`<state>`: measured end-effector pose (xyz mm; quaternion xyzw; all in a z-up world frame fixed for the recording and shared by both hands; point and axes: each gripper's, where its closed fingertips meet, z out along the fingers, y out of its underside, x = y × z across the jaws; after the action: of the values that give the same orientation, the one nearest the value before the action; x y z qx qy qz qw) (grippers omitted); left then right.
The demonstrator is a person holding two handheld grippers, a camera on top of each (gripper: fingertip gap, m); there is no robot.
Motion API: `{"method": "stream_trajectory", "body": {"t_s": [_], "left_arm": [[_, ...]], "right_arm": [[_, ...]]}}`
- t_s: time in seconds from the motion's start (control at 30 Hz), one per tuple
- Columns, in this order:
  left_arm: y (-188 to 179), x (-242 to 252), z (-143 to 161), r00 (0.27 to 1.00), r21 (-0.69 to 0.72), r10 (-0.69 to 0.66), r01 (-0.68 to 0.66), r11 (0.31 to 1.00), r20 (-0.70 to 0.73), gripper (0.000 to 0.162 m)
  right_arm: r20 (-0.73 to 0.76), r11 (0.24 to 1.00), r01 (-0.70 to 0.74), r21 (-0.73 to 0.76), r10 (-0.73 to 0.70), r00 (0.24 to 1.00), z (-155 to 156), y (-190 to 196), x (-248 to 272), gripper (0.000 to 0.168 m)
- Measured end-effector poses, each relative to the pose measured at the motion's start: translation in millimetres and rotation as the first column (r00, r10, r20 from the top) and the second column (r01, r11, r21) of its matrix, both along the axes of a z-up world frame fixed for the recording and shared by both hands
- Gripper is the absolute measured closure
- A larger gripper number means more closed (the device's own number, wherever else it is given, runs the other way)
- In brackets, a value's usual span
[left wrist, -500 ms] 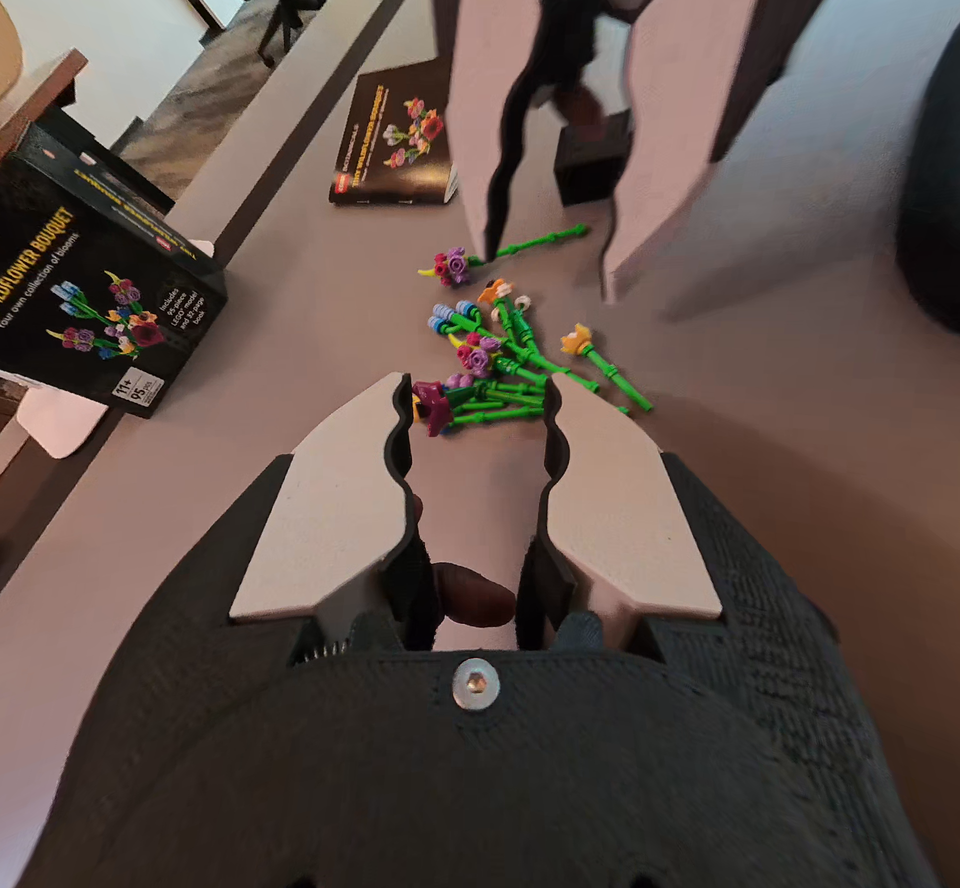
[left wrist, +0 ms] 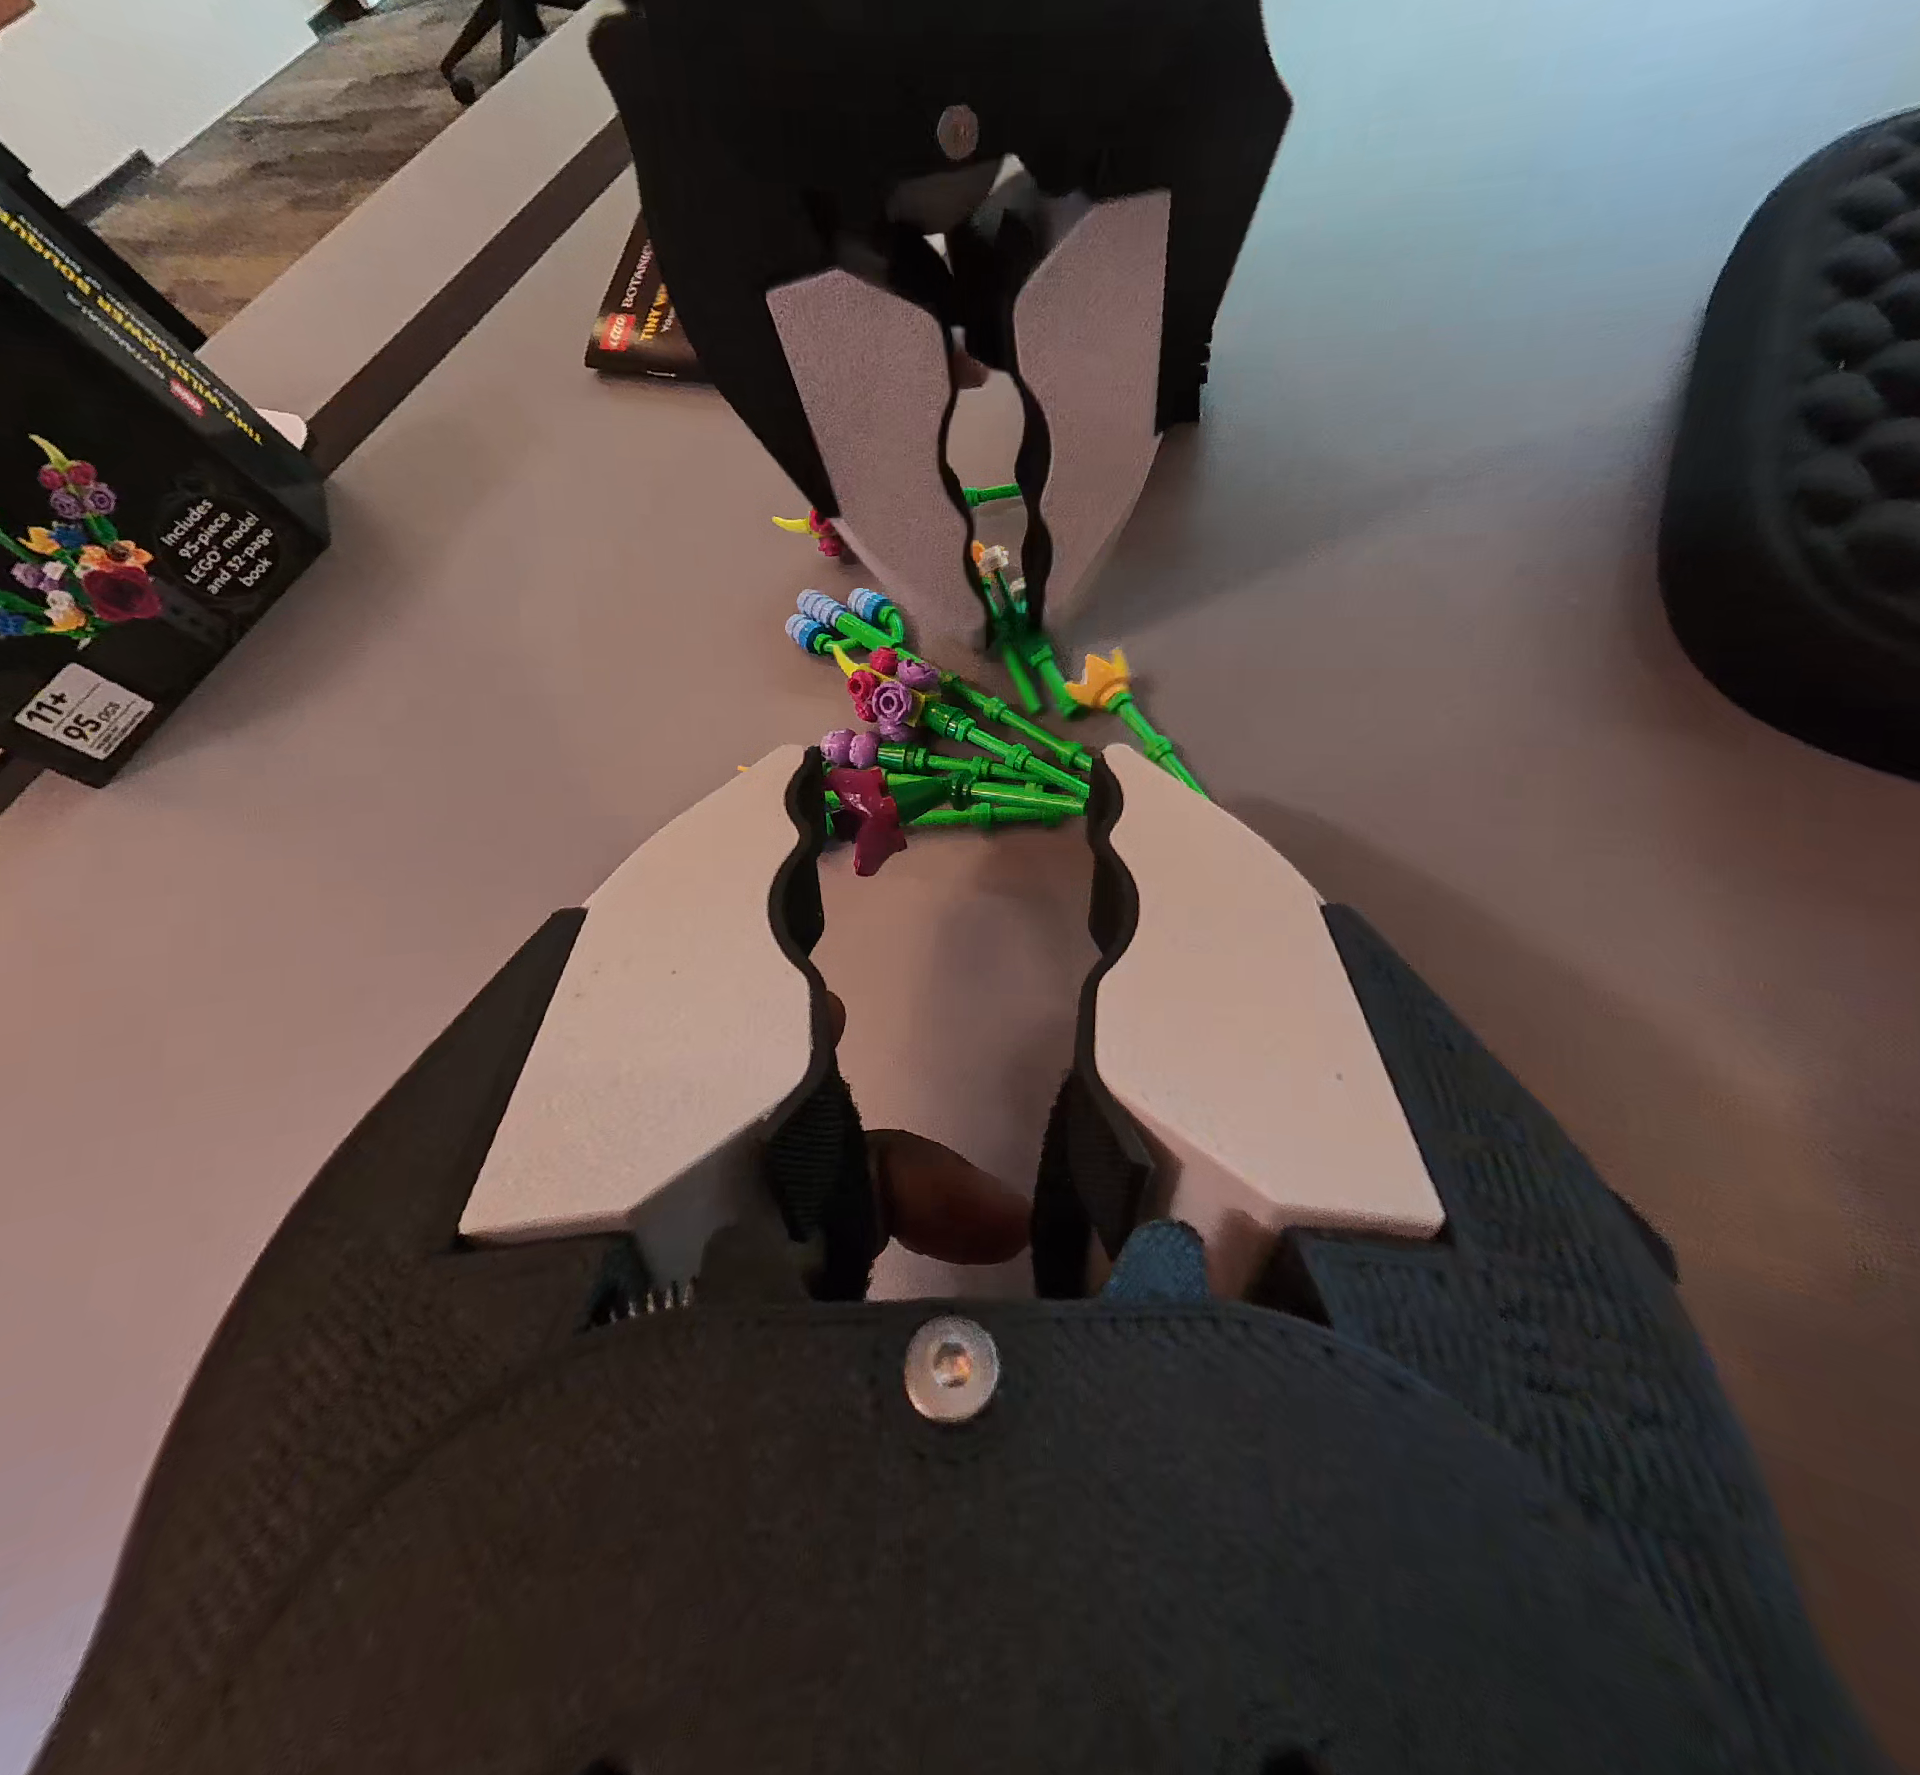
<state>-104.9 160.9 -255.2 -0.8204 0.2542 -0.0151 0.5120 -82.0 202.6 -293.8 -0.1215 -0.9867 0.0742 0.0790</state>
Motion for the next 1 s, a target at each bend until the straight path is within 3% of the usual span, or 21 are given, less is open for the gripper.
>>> {"method": "stream_trajectory", "body": {"t_s": [0.13,0.33,0.47,0.57,0.73,0.83,1.0], "left_arm": [[-4,-6,-2,0.993,0.020,-0.063,0.065,0.998,-0.095,0.113],[-10,-17,-5,0.986,0.003,-0.125,0.126,0.992,-0.109,0.113],[-9,-29,-8,0.983,-0.013,-0.097,0.096,0.995,-0.154,0.113],[-11,-29,-10,0.975,-0.034,-0.133,0.129,0.991,-0.180,0.113],[-7,-26,-12,0.961,-0.088,-0.231,0.219,0.972,-0.150,0.113],[1,-30,-12,0.950,-0.111,-0.260,0.243,0.964,-0.172,0.112],[2,-28,-14,0.950,-0.115,-0.264,0.247,0.962,-0.167,0.111]], "right_arm": [[0.087,0.960,-0.271,0.076,0.264,0.961,-1,8,14,0.157],[0.150,0.762,-0.600,0.244,0.581,0.800,4,15,17,0.147],[0.017,0.863,-0.486,0.140,0.489,0.872,26,2,-4,0.146],[-0.043,0.906,-0.406,0.124,0.413,0.910,23,14,-24,0.147],[0.011,0.909,-0.395,0.135,0.397,0.918,1,22,-23,0.147],[0.027,0.896,-0.428,0.119,0.428,0.904,-1,15,-15,0.160],[0.043,0.864,-0.475,0.167,0.475,0.879,5,19,2,0.155]]}}
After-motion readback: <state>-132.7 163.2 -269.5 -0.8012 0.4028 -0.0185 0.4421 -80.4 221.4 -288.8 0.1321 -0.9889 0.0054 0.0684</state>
